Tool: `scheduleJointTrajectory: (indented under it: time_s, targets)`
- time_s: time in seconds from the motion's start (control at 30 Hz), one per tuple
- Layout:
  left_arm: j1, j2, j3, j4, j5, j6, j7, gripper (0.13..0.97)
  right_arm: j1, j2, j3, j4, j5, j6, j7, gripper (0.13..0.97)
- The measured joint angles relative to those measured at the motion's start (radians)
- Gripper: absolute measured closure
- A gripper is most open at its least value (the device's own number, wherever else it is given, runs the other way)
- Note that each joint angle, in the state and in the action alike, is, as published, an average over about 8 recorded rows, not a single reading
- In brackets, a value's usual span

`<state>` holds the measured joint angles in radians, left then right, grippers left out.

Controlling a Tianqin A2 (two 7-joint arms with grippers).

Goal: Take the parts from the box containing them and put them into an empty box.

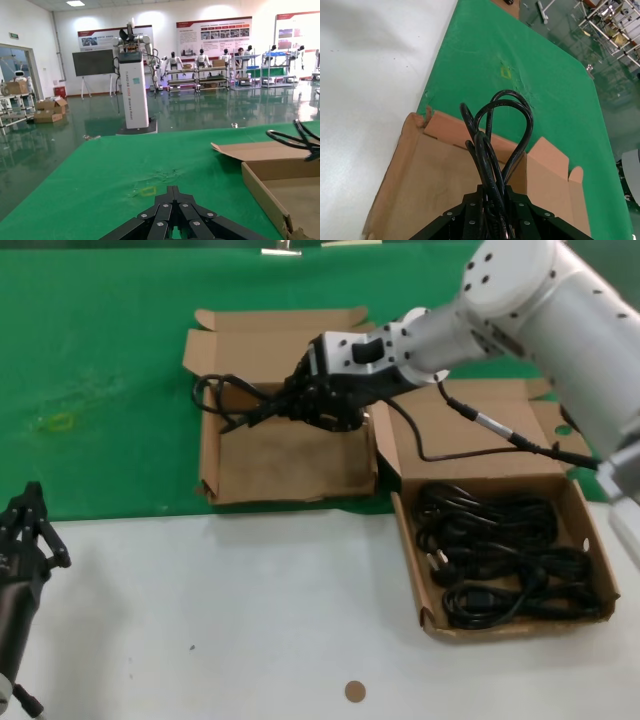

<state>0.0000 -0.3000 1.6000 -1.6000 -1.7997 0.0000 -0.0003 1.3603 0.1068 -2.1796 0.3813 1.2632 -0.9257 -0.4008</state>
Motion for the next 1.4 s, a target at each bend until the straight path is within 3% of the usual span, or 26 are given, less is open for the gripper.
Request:
scheduleJointTrajectory:
  time_s: [0.37, 0.6, 0.87, 1.0, 1.4]
  targets:
    - [0.000, 0.000, 0.000, 0.000, 0.000, 0.000, 0.000, 0.953, 0.090, -0.090, 0.040, -0.281, 0.035, 0.104, -0.153, 0.862]
    - [0.000, 0.000, 0.000, 0.000, 0.000, 0.000, 0.000, 0.953, 0.105, -0.099, 0.055, -0.332, 0.045, 0.134, -0.185, 0.838]
    - [0.000, 0.000, 0.000, 0.000, 0.000, 0.000, 0.000, 0.953, 0.110, -0.098, 0.061, -0.350, 0.046, 0.150, -0.199, 0.736]
    - [0.000, 0.000, 0.000, 0.000, 0.000, 0.000, 0.000, 0.953, 0.113, -0.093, 0.066, -0.351, 0.049, 0.150, -0.207, 0.736]
    - [0.000, 0.000, 0.000, 0.000, 0.000, 0.000, 0.000, 0.945, 0.086, -0.081, 0.085, -0.318, 0.066, 0.160, -0.206, 0.483]
